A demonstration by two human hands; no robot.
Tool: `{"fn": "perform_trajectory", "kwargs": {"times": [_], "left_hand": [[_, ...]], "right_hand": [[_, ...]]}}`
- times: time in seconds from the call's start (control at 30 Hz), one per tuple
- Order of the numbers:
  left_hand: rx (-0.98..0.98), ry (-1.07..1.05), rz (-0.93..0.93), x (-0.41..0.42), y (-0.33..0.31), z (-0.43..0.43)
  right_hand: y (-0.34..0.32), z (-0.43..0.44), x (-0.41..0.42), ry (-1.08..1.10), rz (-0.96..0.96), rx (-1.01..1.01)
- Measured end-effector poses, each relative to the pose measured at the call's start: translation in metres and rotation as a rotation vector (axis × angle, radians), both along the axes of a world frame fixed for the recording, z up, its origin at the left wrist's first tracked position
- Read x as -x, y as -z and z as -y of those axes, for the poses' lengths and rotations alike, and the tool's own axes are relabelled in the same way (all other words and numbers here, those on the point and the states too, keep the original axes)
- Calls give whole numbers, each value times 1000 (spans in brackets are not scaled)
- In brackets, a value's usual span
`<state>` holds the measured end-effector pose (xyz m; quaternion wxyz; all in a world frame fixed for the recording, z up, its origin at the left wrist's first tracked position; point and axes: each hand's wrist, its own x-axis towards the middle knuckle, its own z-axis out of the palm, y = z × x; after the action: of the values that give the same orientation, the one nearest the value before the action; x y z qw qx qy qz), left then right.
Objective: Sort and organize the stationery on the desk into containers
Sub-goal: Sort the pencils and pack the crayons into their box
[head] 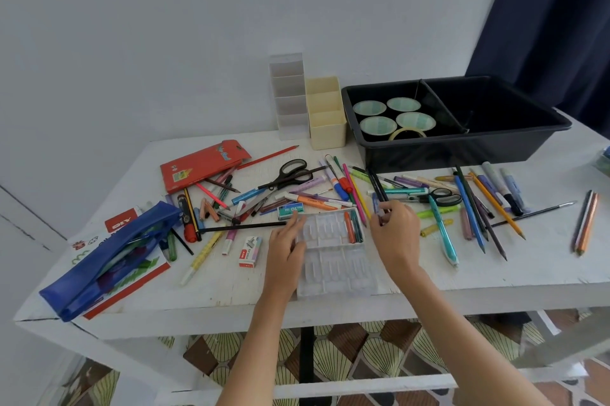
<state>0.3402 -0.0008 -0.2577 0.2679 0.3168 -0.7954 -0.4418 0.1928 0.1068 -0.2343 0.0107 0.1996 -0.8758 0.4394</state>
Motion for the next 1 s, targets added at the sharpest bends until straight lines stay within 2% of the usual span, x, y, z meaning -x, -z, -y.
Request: {"fn": "perform_trajectory", "kwargs": {"times": [0.1,0.23,0.57,0.73,0.93,1.0], "left_hand": [[16,8,3,0,1,1],[40,7,11,0,3,1],[64,8,61,0,3,-1],[66,10,78,0,2,-2],[68,5,77,1,0,-4],[62,-6,85,1,-1,-5]], "right_hand": [[-3,0,-17,-146,-27,65],[10,6,-41,-299,-129,-37],[18,15,-57,-150,-386,-217],[23,10,-62,-169,-496,-377],[23,5,-67,-179,-499,-502],[23,3,-65,-225,-471,-485]]}}
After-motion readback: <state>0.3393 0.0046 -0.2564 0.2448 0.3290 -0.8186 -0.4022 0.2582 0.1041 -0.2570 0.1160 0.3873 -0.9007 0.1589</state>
